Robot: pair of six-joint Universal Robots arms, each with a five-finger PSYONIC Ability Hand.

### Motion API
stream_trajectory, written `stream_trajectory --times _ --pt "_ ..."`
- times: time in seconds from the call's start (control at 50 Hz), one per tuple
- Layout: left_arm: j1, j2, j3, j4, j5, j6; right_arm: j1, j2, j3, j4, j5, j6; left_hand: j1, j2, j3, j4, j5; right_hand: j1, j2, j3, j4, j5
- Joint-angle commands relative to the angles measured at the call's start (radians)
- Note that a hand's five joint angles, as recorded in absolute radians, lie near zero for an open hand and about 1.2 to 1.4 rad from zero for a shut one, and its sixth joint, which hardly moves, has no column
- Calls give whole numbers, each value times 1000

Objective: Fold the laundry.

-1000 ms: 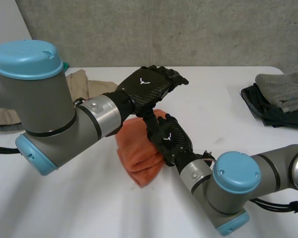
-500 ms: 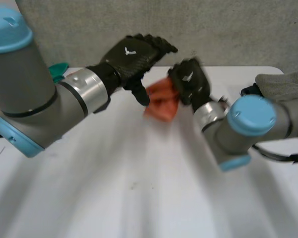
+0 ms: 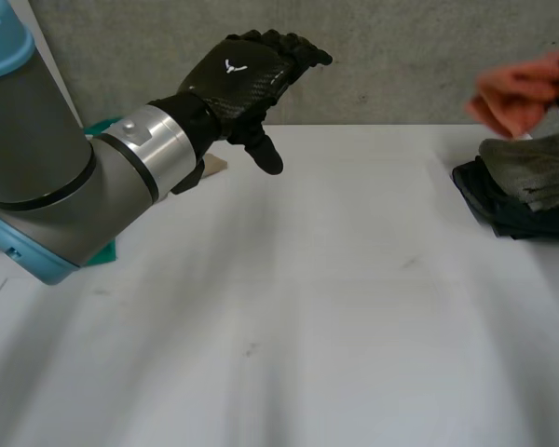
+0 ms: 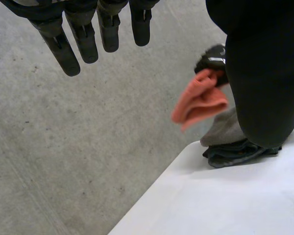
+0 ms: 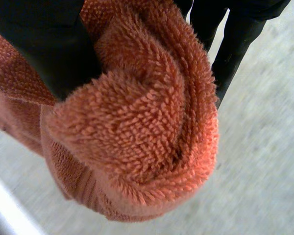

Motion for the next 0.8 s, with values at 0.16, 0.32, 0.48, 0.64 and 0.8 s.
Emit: stream_trajectory --times 0.16,0.32,0.48,0.64,0.8 --pt "-13 -19 -17 1 0 2 -201 54 164 1 -285 -8 -9 -29 -32 -23 -44 -551 -698 -723 -765 -603" --pt "-31 -20 -18 1 2 5 -252 -149 268 85 -136 -4 -9 -29 -32 -23 -44 -805 -952 -977 -1019 -858" --pt "-45 -11 -18 1 2 2 -308 -365 342 343 -136 -11 -9 -29 -32 -23 -44 -805 -952 -977 -1019 -858" --pt "-54 -5 -14 1 2 1 -384 -511 276 584 -75 -146 -12 -32 -35 -26 -46 -805 -952 -977 -1019 -858" --pt "-42 72 44 45 -29 -13 -125 -613 256 465 85 -324 -12 -32 -35 -26 -47 -805 -952 -977 -1019 -858"
